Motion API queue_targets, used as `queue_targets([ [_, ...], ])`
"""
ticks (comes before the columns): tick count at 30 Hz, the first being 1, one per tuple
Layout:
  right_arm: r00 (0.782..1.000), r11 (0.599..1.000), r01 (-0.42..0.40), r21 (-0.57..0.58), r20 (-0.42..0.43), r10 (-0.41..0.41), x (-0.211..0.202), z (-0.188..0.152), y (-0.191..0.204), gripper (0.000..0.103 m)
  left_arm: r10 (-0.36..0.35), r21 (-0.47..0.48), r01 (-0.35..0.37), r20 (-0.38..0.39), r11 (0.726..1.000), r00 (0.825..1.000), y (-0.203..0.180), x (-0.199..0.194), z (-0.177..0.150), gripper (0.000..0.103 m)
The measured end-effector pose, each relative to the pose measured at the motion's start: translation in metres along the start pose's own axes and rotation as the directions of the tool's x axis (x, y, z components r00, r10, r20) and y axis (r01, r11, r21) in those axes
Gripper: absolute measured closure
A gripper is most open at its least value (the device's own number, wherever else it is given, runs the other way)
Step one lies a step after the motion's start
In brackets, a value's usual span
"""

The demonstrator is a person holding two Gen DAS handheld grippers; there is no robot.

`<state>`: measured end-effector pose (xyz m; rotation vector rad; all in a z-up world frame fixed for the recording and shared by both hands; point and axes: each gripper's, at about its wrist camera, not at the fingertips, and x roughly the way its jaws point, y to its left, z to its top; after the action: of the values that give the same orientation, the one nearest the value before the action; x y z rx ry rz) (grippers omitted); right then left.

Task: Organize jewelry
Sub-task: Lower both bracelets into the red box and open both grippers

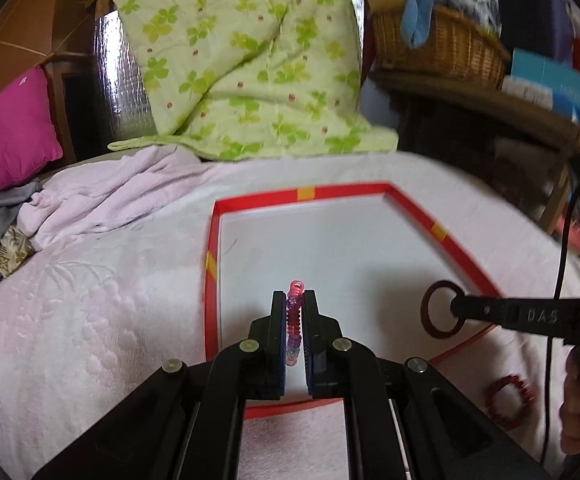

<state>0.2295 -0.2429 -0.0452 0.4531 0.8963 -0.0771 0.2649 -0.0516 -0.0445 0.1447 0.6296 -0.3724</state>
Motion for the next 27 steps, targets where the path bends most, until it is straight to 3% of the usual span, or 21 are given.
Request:
queue_targets([
  [11,1.0,1.0,0.009,0.004,-0.021,-0.009,0.007,0.0,0.001,0.094,0.069,0.051,-0.067,-0.028,0.996,0.997,-0.008,0.007,-0.008,0.095],
  [27,1.0,1.0,-0.008,0.018,-0.022,0.009,0.0,0.002,0.002,0.089,0.079,0.067,-0.077,-0.025,0.995,0.997,-0.011,0.007,-0.009,0.095],
])
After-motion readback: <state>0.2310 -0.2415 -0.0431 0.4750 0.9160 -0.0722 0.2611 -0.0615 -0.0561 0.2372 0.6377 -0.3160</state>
